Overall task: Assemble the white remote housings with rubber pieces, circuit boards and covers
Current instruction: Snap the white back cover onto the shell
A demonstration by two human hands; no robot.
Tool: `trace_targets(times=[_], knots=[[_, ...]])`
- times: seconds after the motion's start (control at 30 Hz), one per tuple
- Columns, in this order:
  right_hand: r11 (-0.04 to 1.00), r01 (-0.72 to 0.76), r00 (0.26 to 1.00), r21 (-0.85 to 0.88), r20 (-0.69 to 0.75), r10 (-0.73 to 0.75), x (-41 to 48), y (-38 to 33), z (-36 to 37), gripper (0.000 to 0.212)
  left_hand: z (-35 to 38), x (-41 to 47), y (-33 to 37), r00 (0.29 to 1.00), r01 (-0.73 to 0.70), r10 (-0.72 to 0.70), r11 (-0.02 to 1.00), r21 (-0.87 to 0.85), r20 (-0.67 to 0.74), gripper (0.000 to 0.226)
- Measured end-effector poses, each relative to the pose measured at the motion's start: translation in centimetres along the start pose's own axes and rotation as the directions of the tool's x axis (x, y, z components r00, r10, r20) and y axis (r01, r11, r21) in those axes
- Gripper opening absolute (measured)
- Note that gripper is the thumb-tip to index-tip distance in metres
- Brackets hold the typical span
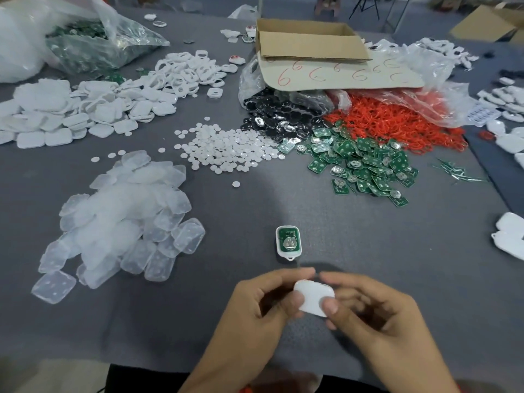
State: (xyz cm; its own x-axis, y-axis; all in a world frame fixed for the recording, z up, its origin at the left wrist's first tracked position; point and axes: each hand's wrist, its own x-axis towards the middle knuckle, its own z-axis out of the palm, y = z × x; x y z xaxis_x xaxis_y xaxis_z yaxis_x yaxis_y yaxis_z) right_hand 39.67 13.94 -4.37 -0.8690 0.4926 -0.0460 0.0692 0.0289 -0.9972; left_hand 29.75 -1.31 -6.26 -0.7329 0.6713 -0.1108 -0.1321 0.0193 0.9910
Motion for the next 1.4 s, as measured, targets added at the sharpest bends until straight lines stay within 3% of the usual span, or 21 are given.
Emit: trace_targets(times=[0.03, 0.1, 0.2, 0.3, 0.37, 0.5, 0.57, 0.63, 0.77, 0.83, 0.97, 1.07, 1.17, 1.27, 1.33, 1.4], knots=[[0.999, -0.03, 0.999, 0.014, -0.011, 0.03, 0.2, 0.0, -0.4, 0.027, 0.3, 0.2, -0.1, 1.0, -0.013, 0.014, 0.999, 0.038, -0.019, 0.035], [0.998, -0.066, 0.99, -0.01, -0.127, 0.064, 0.6, 0.2, -1.4, 0.02, 0.8, 0.9, -0.4, 0.978, -0.038, 0.073, 0.984, 0.172, -0.198, 0.036], [0.933, -0.156, 0.945, -0.325, -0.325, 0.044, 1.1, 1.2, -2.7, 0.018, 1.3, 2.8, -0.4, 0.84, -0.065, 0.299, 0.883, 0.464, -0.452, 0.024], [0.714, -0.23, 0.942, -0.662, -0.337, -0.008, 1.3, 1.6, -3.2, 0.027, 1.7, 5.0, -0.4, 0.848, 0.005, 0.318, 0.794, 0.607, -0.423, 0.03], [0.643, -0.17, 0.957, -0.747, -0.28, -0.072, 1.7, 1.4, -3.3, 0.03, 2.0, 5.6, -0.8, 0.868, 0.036, 0.304, 0.749, 0.661, -0.392, 0.04], [0.714, 0.121, 0.974, -0.69, -0.057, -0.22, 4.1, 0.2, -1.0, 0.018, 2.0, 5.6, -1.3, 0.854, 0.015, 0.35, 0.723, 0.691, -0.385, 0.043], [0.676, 0.198, 0.975, -0.71, 0.074, -0.208, 5.6, -0.1, -0.3, 0.024, 1.8, 5.7, -1.5, 0.851, 0.013, 0.352, 0.728, 0.686, -0.39, 0.042], [0.601, 0.211, 0.978, -0.771, 0.167, -0.129, 6.3, -0.4, -1.3, 0.035, 1.7, 5.6, -1.4, 0.856, 0.021, 0.337, 0.736, 0.677, -0.393, 0.04], [0.478, 0.21, 0.929, -0.853, 0.327, 0.175, 5.2, -0.6, -4.7, 0.063, 1.7, 5.5, -1.4, 0.854, 0.036, 0.329, 0.734, 0.678, -0.403, 0.041], [0.474, 0.23, 0.931, -0.85, 0.333, 0.147, 4.7, -0.2, -5.0, 0.062, 1.7, 5.5, -1.5, 0.854, 0.034, 0.336, 0.726, 0.687, -0.398, 0.041], [0.53, 0.243, 0.967, -0.812, 0.248, -0.063, 4.7, 0.0, -4.7, 0.049, 1.7, 5.4, -1.7, 0.837, 0.012, 0.372, 0.721, 0.692, -0.402, 0.046], [0.53, 0.294, 0.935, -0.795, 0.355, 0.014, 4.6, -0.1, -5.2, 0.058, 1.8, 5.2, -1.8, 0.824, 0.05, 0.398, 0.659, 0.751, -0.404, 0.062], [0.453, 0.396, 0.89, -0.799, 0.455, 0.025, 5.0, 0.0, -6.0, 0.054, 2.0, 5.3, -1.7, 0.84, 0.131, 0.349, 0.611, 0.781, -0.414, 0.07], [0.41, 0.479, 0.855, -0.776, 0.518, -0.018, 5.7, -0.6, -6.1, 0.036, 1.6, 5.2, -1.5, 0.864, 0.094, 0.318, 0.662, 0.744, -0.391, 0.068], [0.465, 0.489, 0.85, -0.738, 0.523, -0.063, 6.2, -1.2, -5.8, 0.027, 1.1, 5.2, -1.6, 0.895, 0.04, 0.298, 0.686, 0.727, -0.331, 0.071], [0.513, 0.473, 0.865, -0.716, 0.489, -0.115, 7.0, -1.8, -4.8, 0.031, 0.3, 5.2, -1.7, 0.929, -0.009, 0.266, 0.71, 0.704, -0.256, 0.08]])
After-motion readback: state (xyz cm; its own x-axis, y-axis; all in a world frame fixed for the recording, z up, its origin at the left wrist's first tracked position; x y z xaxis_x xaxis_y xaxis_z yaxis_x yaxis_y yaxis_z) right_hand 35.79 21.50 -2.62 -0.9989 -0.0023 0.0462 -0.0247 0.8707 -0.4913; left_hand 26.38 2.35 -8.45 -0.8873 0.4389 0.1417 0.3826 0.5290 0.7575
